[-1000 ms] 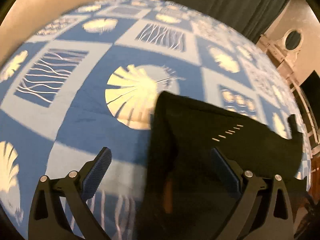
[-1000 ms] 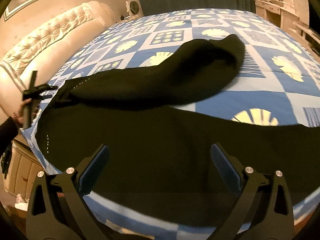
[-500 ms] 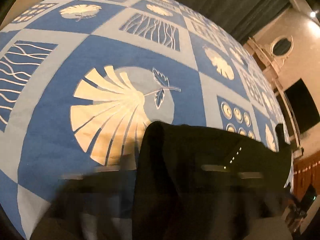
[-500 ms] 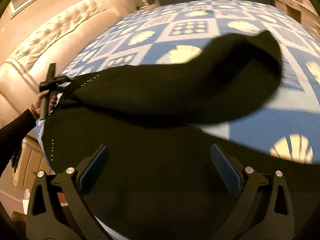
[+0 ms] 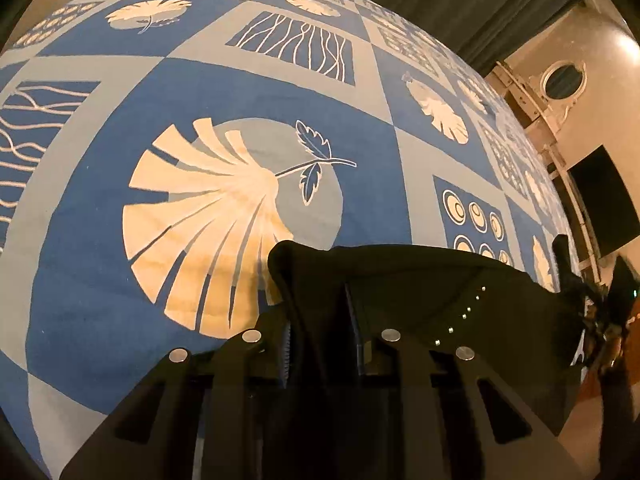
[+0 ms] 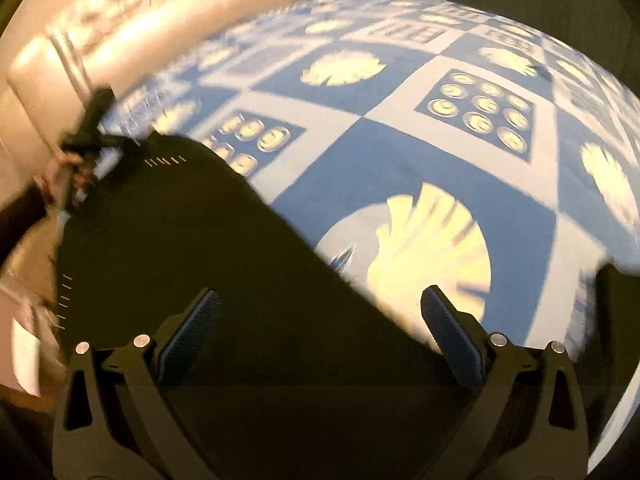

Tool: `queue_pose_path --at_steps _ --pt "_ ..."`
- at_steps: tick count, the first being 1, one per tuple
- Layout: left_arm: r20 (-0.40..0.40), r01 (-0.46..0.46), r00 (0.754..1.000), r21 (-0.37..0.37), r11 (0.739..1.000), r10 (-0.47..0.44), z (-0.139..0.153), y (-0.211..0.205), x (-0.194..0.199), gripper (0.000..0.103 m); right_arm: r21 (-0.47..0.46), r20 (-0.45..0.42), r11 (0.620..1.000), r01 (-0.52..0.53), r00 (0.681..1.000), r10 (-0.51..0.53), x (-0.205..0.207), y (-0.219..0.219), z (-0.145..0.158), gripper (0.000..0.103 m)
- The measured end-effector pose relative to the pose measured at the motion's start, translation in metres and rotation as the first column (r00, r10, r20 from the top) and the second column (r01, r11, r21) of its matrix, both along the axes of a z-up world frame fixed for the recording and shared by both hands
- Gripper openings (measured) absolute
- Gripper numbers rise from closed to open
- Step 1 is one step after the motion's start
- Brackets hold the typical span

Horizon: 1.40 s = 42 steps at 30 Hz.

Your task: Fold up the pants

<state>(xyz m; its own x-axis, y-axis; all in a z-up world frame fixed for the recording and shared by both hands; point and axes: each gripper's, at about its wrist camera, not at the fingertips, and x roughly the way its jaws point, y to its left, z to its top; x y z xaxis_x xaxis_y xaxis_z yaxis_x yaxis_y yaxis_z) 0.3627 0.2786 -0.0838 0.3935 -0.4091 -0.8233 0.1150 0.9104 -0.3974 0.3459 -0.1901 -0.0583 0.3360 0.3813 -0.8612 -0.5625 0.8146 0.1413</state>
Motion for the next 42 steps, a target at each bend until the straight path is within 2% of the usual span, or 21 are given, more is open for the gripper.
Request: queue_pose_path --at_steps 1,2,3,6,8,9,10,11,15,19,22,24,28,33,35,38,41,42 --pt "0.004 0.005 1.000 0.015 1.000 -0.005 0.000 -0.002 0.001 0.023 -0.019 -0.032 0.999 -0.031 0.999 0.031 0.008 0.007 -0.007 0.057" --pt "0.007 0.010 1.000 0.025 1.000 -0.010 0.000 -0.003 0.001 0.023 -0.031 -0.065 0.998 -0.049 0.997 0.047 0.014 0.011 -0.014 0.041" --pt "0.009 0.015 1.000 0.034 0.999 -0.015 0.000 -0.004 0.001 0.023 -0.048 -0.094 0.997 -0.065 0.994 0.061 0.019 0.015 -0.021 0.034" --pt "0.007 0.025 1.000 0.050 0.998 -0.025 0.000 -0.005 0.002 0.023 -0.061 -0.103 0.992 -0.107 0.990 0.100 0.021 0.018 -0.021 0.037" --pt "0.011 0.035 0.999 0.075 0.997 -0.036 0.001 -0.009 0.003 0.023 -0.073 -0.103 0.991 -0.114 0.989 0.106 0.020 0.018 -0.021 0.034" --pt "0.016 0.039 0.999 0.088 0.995 -0.041 0.002 -0.010 0.003 0.022 -0.076 -0.108 0.990 -0.117 0.988 0.109 0.018 0.018 -0.021 0.024" --pt "0.024 0.045 0.999 0.096 0.994 -0.047 0.003 -0.012 0.002 0.015 -0.069 -0.111 0.991 -0.118 0.988 0.110 0.017 0.019 -0.020 0.012" --pt "0.030 0.050 0.998 0.081 0.995 -0.053 0.003 -0.014 0.002 0.009 -0.066 -0.107 0.991 -0.116 0.988 0.108 0.015 0.020 -0.018 0.009" --pt "0.064 0.016 0.998 0.068 0.998 -0.021 0.009 -0.013 -0.002 0.007 -0.054 -0.017 0.995 -0.078 0.997 0.077 0.004 0.021 -0.002 0.008" --pt "0.134 0.003 0.991 -0.018 1.000 -0.001 0.031 -0.002 -0.013 0.007 -0.039 0.116 0.998 -0.051 0.992 0.055 -0.021 0.021 0.030 0.008" --pt "0.201 -0.006 0.979 -0.084 0.996 0.023 0.056 0.007 -0.028 0.007 -0.028 0.246 0.999 -0.042 0.968 0.048 -0.056 0.024 0.063 0.008" --pt "0.244 0.006 0.970 -0.122 0.992 0.024 0.072 0.010 -0.042 0.007 -0.040 0.341 0.999 -0.036 0.939 0.048 -0.089 0.026 0.083 0.008" --pt "0.314 0.043 0.949 -0.180 0.983 0.016 0.098 0.019 -0.088 0.007 -0.039 0.431 0.999 -0.034 0.901 0.047 -0.159 0.026 0.092 0.008" --pt "0.326 0.074 0.945 -0.241 0.968 0.009 0.102 0.031 -0.160 0.009 -0.065 0.421 0.996 -0.056 0.903 0.078 -0.242 0.030 0.053 0.008" --pt "0.288 0.057 0.957 -0.246 0.968 0.017 0.086 0.034 -0.189 0.016 -0.063 0.384 0.996 -0.058 0.920 0.077 -0.262 0.033 0.033 0.009" --pt "0.212 0.000 0.976 -0.247 0.969 0.054 0.055 0.040 -0.221 0.018 -0.079 0.290 0.996 -0.043 0.955 0.065 -0.276 0.039 -0.007 0.013" --pt "0.096 -0.101 0.987 -0.238 0.966 0.127 0.019 0.050 -0.251 0.018 -0.045 0.243 0.999 0.008 0.970 0.003 -0.283 0.037 -0.018 0.017" --pt "0.062 -0.144 0.985 -0.249 0.958 0.164 0.010 0.056 -0.261 0.018 0.017 0.215 0.999 0.039 0.976 -0.042 -0.286 0.033 -0.013 0.024"
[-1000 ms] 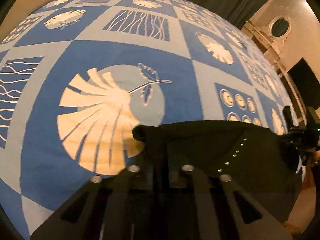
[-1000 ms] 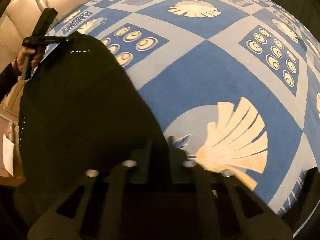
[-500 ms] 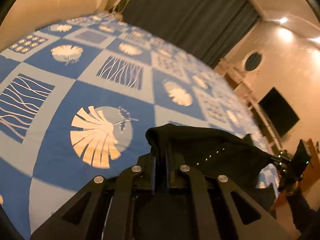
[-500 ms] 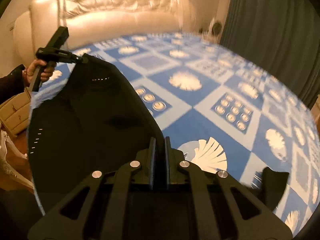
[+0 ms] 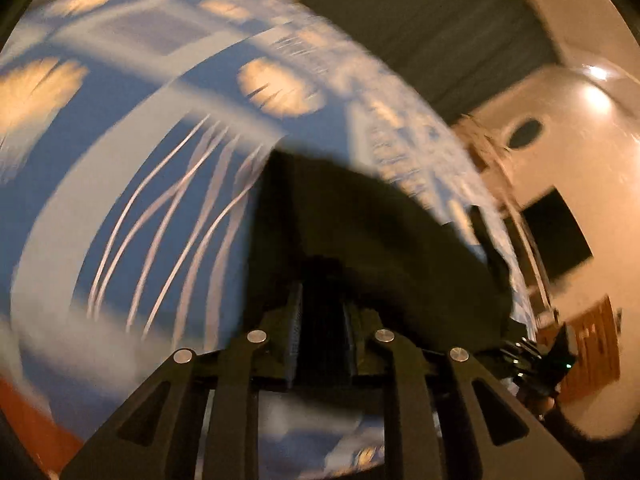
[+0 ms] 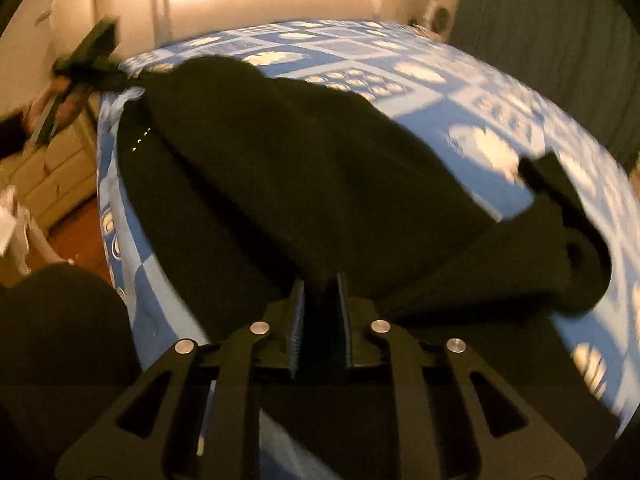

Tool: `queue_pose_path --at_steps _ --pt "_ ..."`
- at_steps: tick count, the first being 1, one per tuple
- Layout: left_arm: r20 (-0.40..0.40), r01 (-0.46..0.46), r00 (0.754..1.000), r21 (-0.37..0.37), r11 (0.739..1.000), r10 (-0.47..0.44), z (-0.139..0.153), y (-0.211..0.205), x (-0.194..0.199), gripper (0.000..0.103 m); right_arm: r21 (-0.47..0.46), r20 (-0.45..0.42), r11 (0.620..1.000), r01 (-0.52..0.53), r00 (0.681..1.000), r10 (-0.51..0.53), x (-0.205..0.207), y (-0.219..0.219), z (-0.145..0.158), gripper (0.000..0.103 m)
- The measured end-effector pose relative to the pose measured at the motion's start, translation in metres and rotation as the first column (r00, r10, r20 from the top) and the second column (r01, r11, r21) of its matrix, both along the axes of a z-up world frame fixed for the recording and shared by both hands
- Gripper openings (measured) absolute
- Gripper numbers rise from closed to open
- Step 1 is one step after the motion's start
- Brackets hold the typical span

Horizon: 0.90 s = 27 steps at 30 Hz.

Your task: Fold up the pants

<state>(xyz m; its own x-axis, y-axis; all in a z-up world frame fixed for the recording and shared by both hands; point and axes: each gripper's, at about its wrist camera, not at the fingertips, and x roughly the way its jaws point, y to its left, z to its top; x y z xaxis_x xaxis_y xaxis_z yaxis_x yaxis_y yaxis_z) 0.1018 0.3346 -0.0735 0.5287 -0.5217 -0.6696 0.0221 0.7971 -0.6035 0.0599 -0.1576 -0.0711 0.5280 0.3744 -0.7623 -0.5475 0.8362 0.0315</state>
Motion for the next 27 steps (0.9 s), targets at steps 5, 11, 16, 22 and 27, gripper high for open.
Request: queue_pose_path --at_steps 5,11,16,22,27 --pt "-0.016 -0.179 0.984 -0.177 0.968 0.179 0.001 0.021 -0.034 0.018 0.334 -0.158 0.917 0.219 0.972 -0.175 0.000 -0.039 0.015 0.054" --pt "0.016 -0.194 0.979 -0.222 0.956 0.203 0.014 -0.010 -0.037 0.019 0.552 -0.410 0.678 0.486 0.866 -0.287 0.003 -0.074 -0.013 0.055" --pt "-0.031 -0.235 0.972 -0.230 0.944 0.234 -0.001 -0.027 -0.022 0.031 0.573 -0.471 0.600 0.558 0.824 -0.317 0.003 -0.076 -0.027 0.057" --pt "-0.085 -0.327 0.945 -0.335 0.884 0.317 -0.016 -0.023 -0.016 0.047 0.585 -0.510 0.540 0.605 0.792 -0.334 0.002 -0.077 -0.027 0.065" --pt "-0.087 -0.383 0.922 -0.334 0.861 0.377 -0.012 -0.019 -0.034 0.055 0.576 -0.528 0.517 0.633 0.771 -0.356 -0.012 -0.083 -0.029 0.065"
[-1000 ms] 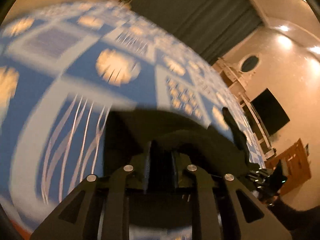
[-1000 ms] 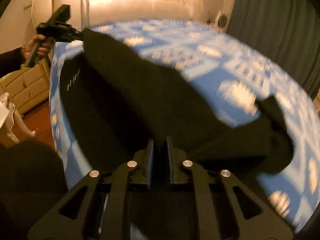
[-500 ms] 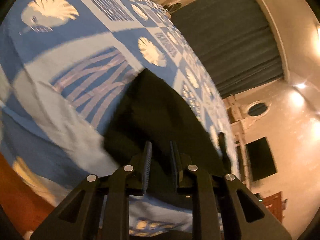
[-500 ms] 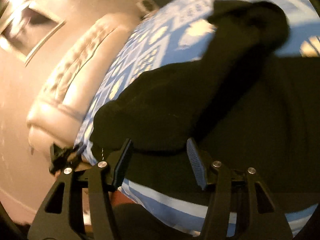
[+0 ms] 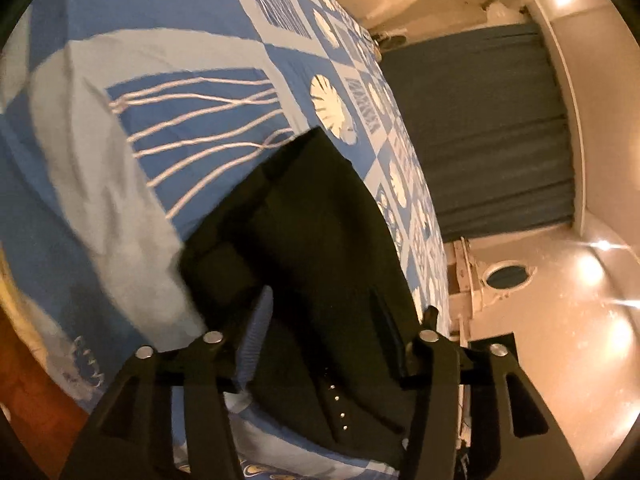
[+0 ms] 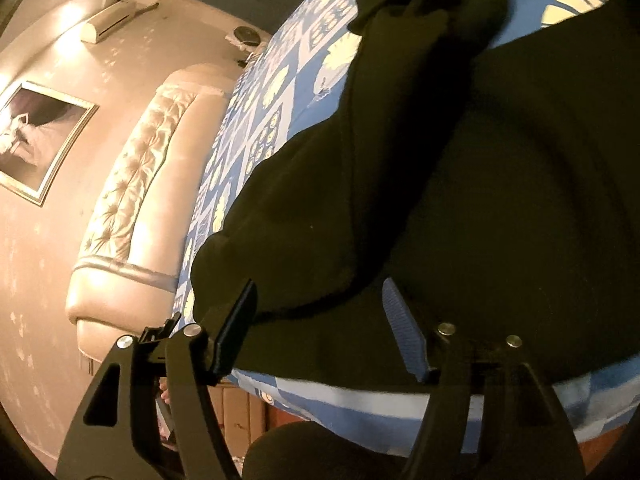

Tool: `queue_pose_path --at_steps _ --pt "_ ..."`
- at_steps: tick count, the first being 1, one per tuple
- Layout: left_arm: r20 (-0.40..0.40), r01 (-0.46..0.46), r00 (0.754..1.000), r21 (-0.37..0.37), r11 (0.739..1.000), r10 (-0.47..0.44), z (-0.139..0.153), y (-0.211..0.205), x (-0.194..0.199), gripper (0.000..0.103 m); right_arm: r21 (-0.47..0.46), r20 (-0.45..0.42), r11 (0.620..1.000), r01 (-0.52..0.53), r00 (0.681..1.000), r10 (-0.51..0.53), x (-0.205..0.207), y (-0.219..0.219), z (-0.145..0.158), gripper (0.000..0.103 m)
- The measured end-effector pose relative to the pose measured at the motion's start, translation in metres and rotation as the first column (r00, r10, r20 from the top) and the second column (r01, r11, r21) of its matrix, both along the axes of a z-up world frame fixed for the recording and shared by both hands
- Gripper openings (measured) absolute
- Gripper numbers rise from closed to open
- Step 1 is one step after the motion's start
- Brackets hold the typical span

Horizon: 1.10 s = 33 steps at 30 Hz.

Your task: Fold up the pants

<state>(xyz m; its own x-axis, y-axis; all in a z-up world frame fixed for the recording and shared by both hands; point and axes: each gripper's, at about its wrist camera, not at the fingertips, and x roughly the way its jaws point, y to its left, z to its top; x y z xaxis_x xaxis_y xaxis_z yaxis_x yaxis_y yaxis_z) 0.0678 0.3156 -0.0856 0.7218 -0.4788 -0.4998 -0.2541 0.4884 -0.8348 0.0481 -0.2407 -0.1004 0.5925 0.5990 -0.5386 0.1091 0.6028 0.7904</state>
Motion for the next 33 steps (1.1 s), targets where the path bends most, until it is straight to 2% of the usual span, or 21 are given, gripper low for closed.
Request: queue_pose_path --at_steps 1,8,9,11,14,17,18,19,20,22,23,26,30,32,33 --pt "0.000 -0.011 1.000 0.014 1.000 0.011 0.000 0.001 -0.003 0.058 -0.003 0.000 1.000 0.001 1.000 -0.001 -0.001 0.000 0.000 0.065" --pt "-0.020 -0.026 0.999 0.026 0.999 0.027 -0.005 -0.002 0.017 0.056 -0.030 -0.013 0.999 0.033 0.999 -0.034 0.011 0.009 -0.003 0.072" --pt "-0.017 -0.025 1.000 0.030 0.999 0.026 -0.005 -0.004 0.021 0.052 -0.030 -0.014 0.999 0.040 0.999 -0.041 0.012 0.010 -0.003 0.073" --pt "-0.048 -0.025 0.998 0.058 0.998 0.028 -0.006 -0.006 0.027 0.023 -0.027 -0.020 0.998 0.059 0.998 -0.060 0.013 0.011 -0.004 0.073" --pt "-0.079 -0.060 0.995 0.022 0.998 0.061 -0.014 -0.001 0.028 0.015 -0.026 -0.027 0.996 0.080 0.996 -0.081 0.016 0.011 -0.004 0.073" --pt "-0.076 -0.088 0.993 0.003 0.996 0.088 -0.015 0.001 0.021 0.013 -0.058 -0.034 0.994 0.089 0.995 -0.091 0.021 0.014 -0.004 0.073" --pt "-0.072 -0.090 0.993 0.013 0.996 0.091 -0.014 0.000 0.020 0.013 -0.073 -0.036 0.993 0.090 0.995 -0.093 0.021 0.016 -0.004 0.069" --pt "-0.071 -0.086 0.994 0.030 0.996 0.088 -0.011 -0.002 0.021 0.013 -0.089 -0.038 0.992 0.089 0.995 -0.092 0.023 0.017 -0.004 0.058" --pt "-0.073 -0.081 0.994 0.047 0.996 0.084 -0.009 -0.003 0.021 0.012 -0.099 -0.042 0.991 0.090 0.995 -0.094 0.024 0.016 -0.006 0.052" --pt "-0.083 -0.075 0.993 0.050 0.996 0.079 -0.009 -0.002 0.022 0.012 -0.088 -0.055 0.991 0.099 0.993 -0.104 0.028 0.012 -0.012 0.021" --pt "-0.088 -0.078 0.993 0.040 0.996 0.081 -0.011 -0.001 0.023 0.012 -0.070 -0.061 0.992 0.102 0.992 -0.106 0.028 0.009 -0.015 0.017" --pt "-0.089 -0.088 0.992 0.013 0.996 0.089 -0.009 0.004 0.019 0.011 0.012 -0.054 0.993 0.121 0.991 -0.120 0.019 0.002 -0.014 0.013" --pt "-0.020 -0.077 0.997 0.055 0.995 0.079 0.012 0.007 0.004 0.011 0.014 0.001 0.996 0.090 0.996 -0.090 0.002 0.008 0.007 0.013" --pt "-0.005 -0.074 0.997 0.072 0.995 0.075 0.019 0.009 -0.009 0.011 0.017 0.001 0.997 0.079 0.997 -0.079 -0.007 0.008 0.009 0.012" --pt "-0.005 -0.072 0.997 0.073 0.995 0.073 0.018 0.012 -0.013 0.011 0.022 -0.011 0.997 0.073 0.997 -0.072 -0.013 0.008 0.006 0.008"
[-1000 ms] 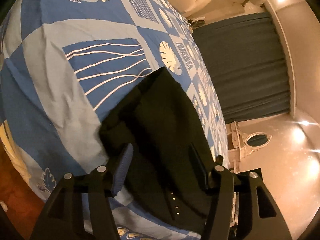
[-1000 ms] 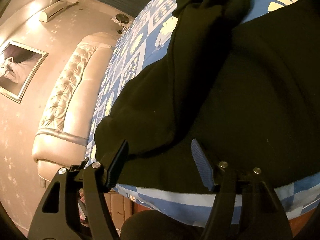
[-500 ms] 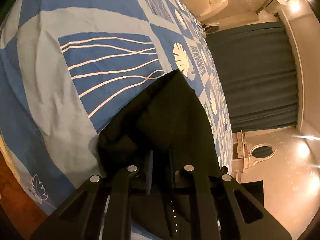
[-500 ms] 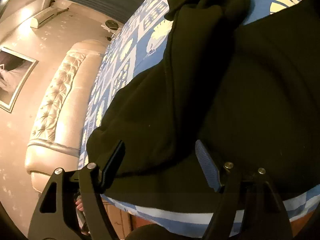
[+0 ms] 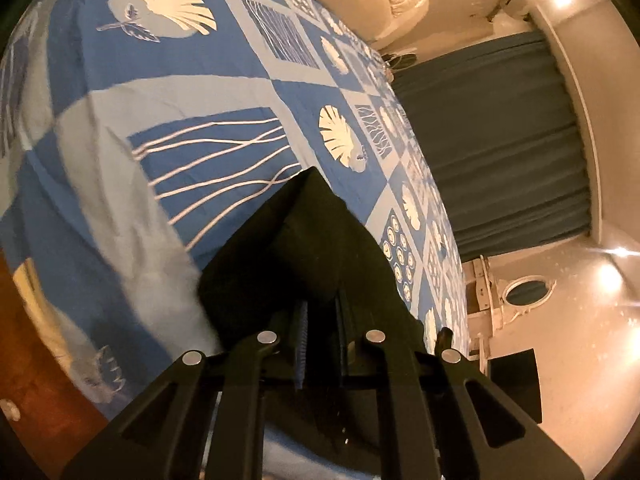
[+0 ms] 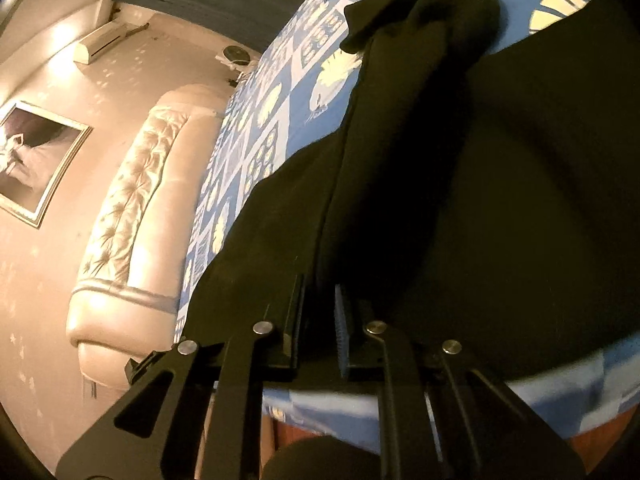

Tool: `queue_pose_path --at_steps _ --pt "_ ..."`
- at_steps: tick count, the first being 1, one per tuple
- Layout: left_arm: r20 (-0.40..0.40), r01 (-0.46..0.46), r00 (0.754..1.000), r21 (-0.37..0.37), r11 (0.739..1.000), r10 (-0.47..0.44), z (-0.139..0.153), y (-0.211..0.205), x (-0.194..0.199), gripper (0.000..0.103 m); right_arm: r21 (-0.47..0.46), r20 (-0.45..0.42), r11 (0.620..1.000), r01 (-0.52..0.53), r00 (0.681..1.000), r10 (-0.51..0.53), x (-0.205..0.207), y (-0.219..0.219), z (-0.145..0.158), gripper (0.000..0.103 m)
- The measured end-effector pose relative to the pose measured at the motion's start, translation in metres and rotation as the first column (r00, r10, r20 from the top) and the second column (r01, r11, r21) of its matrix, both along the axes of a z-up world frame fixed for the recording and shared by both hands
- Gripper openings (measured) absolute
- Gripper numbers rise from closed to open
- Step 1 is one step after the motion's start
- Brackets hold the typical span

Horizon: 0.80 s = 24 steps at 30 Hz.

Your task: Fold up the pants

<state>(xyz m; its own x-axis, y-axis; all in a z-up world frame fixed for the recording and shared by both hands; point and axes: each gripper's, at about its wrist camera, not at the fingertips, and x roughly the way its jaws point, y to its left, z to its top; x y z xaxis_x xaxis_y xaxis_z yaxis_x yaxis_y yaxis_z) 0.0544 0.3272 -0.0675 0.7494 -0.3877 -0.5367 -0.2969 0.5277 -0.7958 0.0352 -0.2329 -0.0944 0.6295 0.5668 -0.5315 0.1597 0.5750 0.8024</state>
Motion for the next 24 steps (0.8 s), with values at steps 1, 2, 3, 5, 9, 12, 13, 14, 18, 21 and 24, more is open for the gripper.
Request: queue_pose_path --at_steps 1,2,3,5,9,12,13,14,18,21,24 --pt "-0.012 0.002 1.000 0.004 1.000 -0.002 -0.004 0.003 -0.005 0.011 0.003 -0.012 1.000 -0.006 1.000 0.006 -0.005 -0.001 -0.004 0.005" --pt "-0.027 0.006 1.000 0.005 1.000 -0.006 -0.010 0.004 -0.007 0.011 0.004 -0.027 1.000 -0.016 1.000 0.016 -0.009 -0.001 -0.009 0.002" --pt "-0.040 0.009 0.999 0.009 1.000 -0.009 -0.014 0.004 -0.003 0.011 -0.003 -0.051 1.000 -0.026 0.998 0.025 -0.014 -0.002 -0.017 0.001" --pt "-0.074 0.009 0.997 0.014 1.000 -0.008 -0.029 0.005 -0.005 0.012 0.001 -0.089 1.000 -0.026 0.996 0.026 -0.019 -0.004 -0.031 0.000" --pt "-0.064 -0.001 0.998 -0.004 1.000 0.001 -0.037 0.005 -0.006 0.012 0.023 -0.070 1.000 0.014 0.997 -0.012 -0.019 -0.014 -0.026 0.008" --pt "-0.068 0.014 0.998 0.006 1.000 -0.013 -0.034 0.004 -0.004 0.012 -0.008 -0.051 0.999 0.047 0.998 -0.047 -0.010 -0.019 -0.016 0.031" --pt "-0.069 0.016 0.997 0.001 1.000 -0.016 -0.035 0.005 -0.004 0.012 -0.015 -0.050 0.998 0.055 0.997 -0.056 -0.007 -0.019 -0.014 0.035" --pt "-0.070 0.014 0.997 -0.009 1.000 -0.015 -0.035 0.005 -0.003 0.012 -0.020 -0.048 0.998 0.064 0.997 -0.065 -0.003 -0.017 -0.012 0.038" --pt "-0.073 0.002 0.997 -0.044 0.999 -0.005 -0.040 0.008 -0.002 0.013 -0.125 -0.046 0.991 0.055 0.997 -0.061 0.020 -0.004 -0.005 0.056" --pt "-0.082 0.004 0.997 -0.035 0.999 -0.007 -0.038 0.007 -0.001 0.013 -0.162 -0.047 0.987 0.017 0.999 -0.025 0.037 0.003 -0.010 0.016" --pt "-0.088 0.002 0.996 -0.052 0.999 -0.007 -0.036 0.009 -0.001 0.013 -0.100 -0.034 0.994 0.031 0.999 -0.035 0.033 -0.003 -0.010 0.010"
